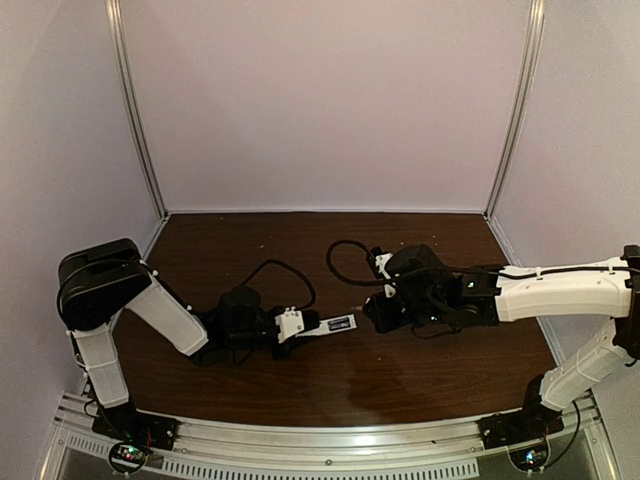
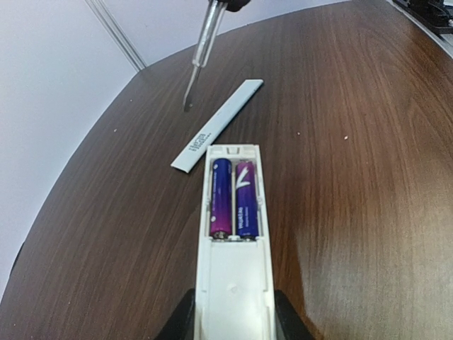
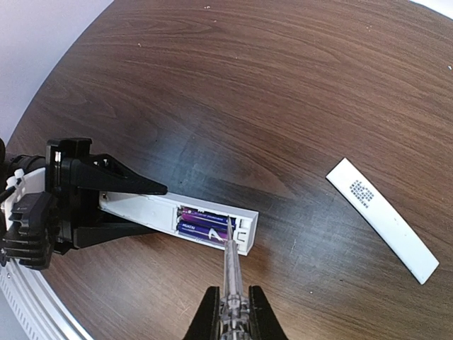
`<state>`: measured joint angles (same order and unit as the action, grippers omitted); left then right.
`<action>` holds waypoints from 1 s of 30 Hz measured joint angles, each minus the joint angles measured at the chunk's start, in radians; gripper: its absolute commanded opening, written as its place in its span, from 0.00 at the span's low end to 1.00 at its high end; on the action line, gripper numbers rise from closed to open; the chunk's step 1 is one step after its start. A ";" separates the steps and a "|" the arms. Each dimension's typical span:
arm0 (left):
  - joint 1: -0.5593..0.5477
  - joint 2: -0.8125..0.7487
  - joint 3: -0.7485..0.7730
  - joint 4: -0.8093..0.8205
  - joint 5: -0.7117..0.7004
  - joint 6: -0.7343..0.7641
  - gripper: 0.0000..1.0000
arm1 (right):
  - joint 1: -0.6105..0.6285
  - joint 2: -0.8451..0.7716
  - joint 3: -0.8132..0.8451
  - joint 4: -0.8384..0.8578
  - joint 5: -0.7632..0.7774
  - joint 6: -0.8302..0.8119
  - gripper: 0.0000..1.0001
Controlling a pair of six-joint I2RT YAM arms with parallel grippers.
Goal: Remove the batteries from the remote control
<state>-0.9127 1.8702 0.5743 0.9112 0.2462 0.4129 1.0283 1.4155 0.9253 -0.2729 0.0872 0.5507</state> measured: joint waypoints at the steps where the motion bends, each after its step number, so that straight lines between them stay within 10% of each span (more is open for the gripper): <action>1: -0.001 0.000 0.000 0.000 0.000 0.001 0.00 | 0.000 0.000 0.000 0.000 0.000 0.001 0.00; 30: -0.016 0.010 0.021 -0.008 0.001 0.017 0.00 | 0.000 -0.001 -0.013 0.016 0.008 0.034 0.00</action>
<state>-0.9287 1.8801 0.5957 0.9035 0.2470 0.4297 1.0283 1.4143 0.9119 -0.2573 0.0952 0.5850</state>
